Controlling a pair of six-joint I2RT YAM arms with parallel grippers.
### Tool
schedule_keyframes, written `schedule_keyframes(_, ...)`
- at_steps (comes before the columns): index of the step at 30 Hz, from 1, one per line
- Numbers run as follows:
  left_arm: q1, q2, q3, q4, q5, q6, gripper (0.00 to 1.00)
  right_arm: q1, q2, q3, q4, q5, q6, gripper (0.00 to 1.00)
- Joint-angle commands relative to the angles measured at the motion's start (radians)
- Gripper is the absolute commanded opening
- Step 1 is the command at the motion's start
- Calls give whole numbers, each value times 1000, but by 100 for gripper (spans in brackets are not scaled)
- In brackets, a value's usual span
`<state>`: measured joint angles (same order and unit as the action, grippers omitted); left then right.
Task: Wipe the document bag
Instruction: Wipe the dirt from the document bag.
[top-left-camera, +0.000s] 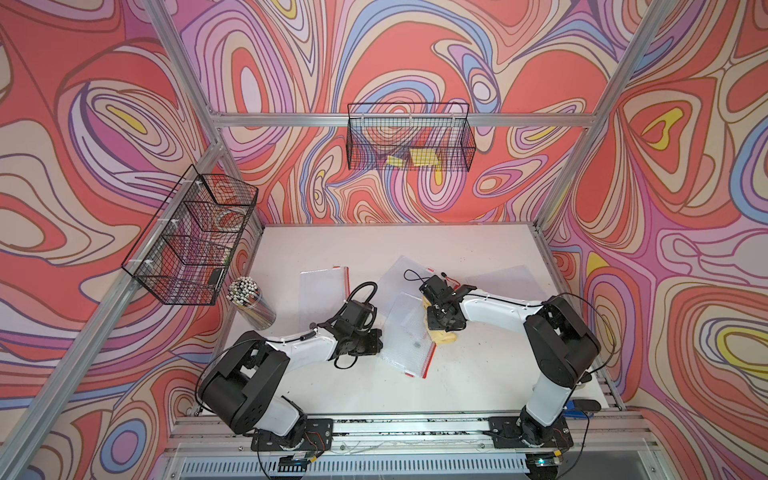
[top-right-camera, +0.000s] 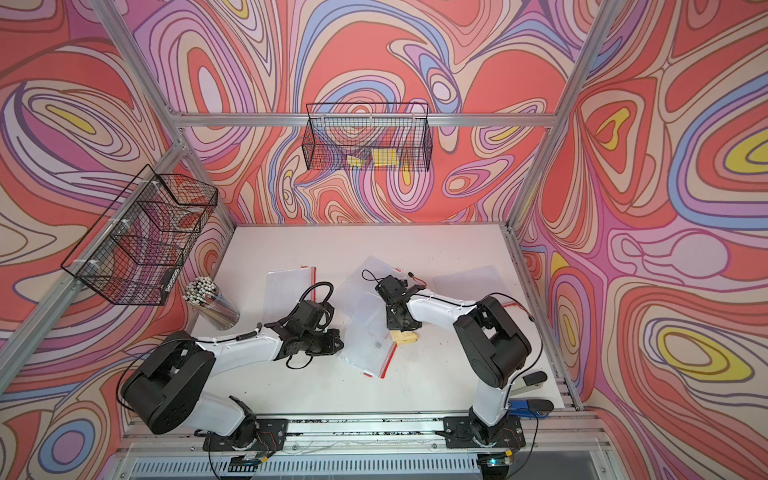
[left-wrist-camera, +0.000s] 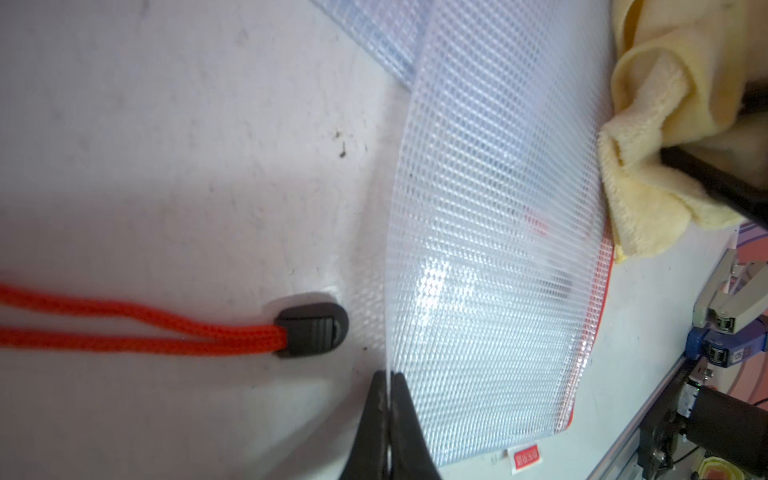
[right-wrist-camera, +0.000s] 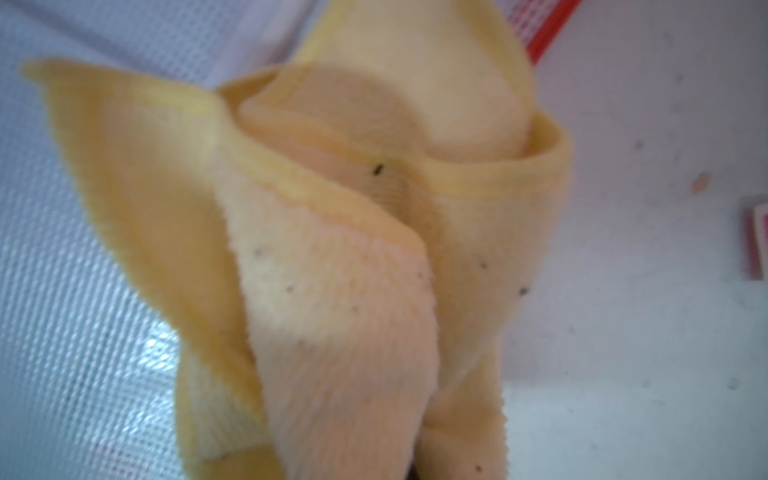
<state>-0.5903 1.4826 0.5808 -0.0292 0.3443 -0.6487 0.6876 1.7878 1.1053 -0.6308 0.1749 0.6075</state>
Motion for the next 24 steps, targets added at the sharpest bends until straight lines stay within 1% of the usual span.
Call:
schedule_keyframes(1, 1, 4, 3, -30, -22, -9, 0, 129, -10, 49, 14, -91, 35, 0)
schedule_keyframes(4, 1, 2, 3, -29, -22, -11, 0, 186, 15, 37, 94, -183, 88, 0)
schedule_keyframes(5, 1, 2, 4, -30, -23, -11, 0, 196, 23, 30, 112, -191, 100, 0)
schedule_keyframes(7, 1, 4, 5, -30, -22, -8, 0, 204, 49, 18, 126, -184, 120, 0)
schedule_keyframes(10, 1, 14, 8, -28, -16, -7, 0, 204, 67, 8, 112, -134, 132, 0)
schedule_keyframes(11, 1, 16, 9, -27, -15, -7, 0, 204, 65, 13, 99, -113, 132, 3)
schedule_keyframes(13, 1, 17, 9, -25, -13, -8, 0, 204, 56, 29, 55, -60, 125, 17)
schedule_keyframes(14, 1, 17, 9, -24, -14, -9, 0, 204, 47, 34, 36, -38, 121, 22)
schedule_keyframes(17, 1, 19, 10, -21, -14, -11, 0, 204, -8, 44, -12, 34, 111, 32)
schedule_keyframes(18, 1, 19, 10, -19, -13, -13, 0, 204, -38, 45, -19, 52, 110, 42)
schedule_keyframes(19, 1, 21, 10, -16, -11, -15, 0, 204, -66, 44, -18, 61, 111, 45)
schedule_keyframes(21, 1, 22, 8, -11, -10, -16, 0, 205, -106, 34, 14, 31, 108, 48)
schedule_keyframes(24, 1, 25, 12, -11, -9, -15, 0, 221, -140, 22, 51, 10, 115, 55)
